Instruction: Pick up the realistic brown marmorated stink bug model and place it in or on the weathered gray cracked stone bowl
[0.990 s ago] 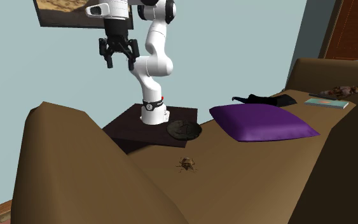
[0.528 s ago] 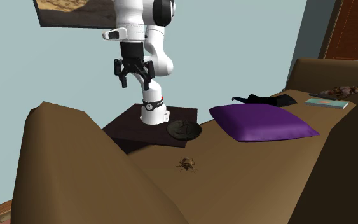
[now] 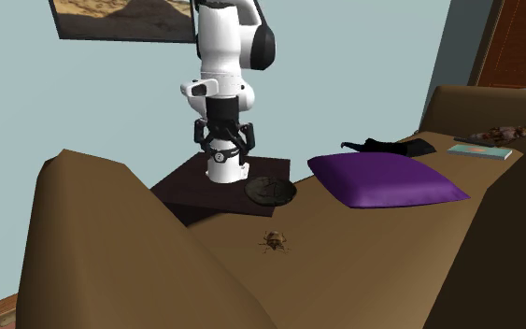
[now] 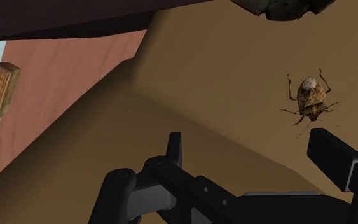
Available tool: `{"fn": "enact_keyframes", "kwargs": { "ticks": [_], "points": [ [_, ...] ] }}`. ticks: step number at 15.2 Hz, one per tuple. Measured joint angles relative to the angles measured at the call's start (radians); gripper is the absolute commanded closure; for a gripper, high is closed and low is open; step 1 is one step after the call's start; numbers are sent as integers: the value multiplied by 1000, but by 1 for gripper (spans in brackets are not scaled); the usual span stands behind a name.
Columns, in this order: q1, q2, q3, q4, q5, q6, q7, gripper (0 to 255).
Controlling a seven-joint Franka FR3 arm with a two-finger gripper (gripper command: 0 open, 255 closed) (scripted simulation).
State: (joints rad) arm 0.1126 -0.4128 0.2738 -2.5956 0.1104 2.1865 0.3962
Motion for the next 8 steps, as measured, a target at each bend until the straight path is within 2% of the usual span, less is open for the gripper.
{"fn": "enact_keyframes", "kwargs": {
  "ticks": [5,8],
  "points": [
    [13,175,78,33,-19,142,99,0],
    [21,283,122,63,-55,217,176,0]
  ]
}}
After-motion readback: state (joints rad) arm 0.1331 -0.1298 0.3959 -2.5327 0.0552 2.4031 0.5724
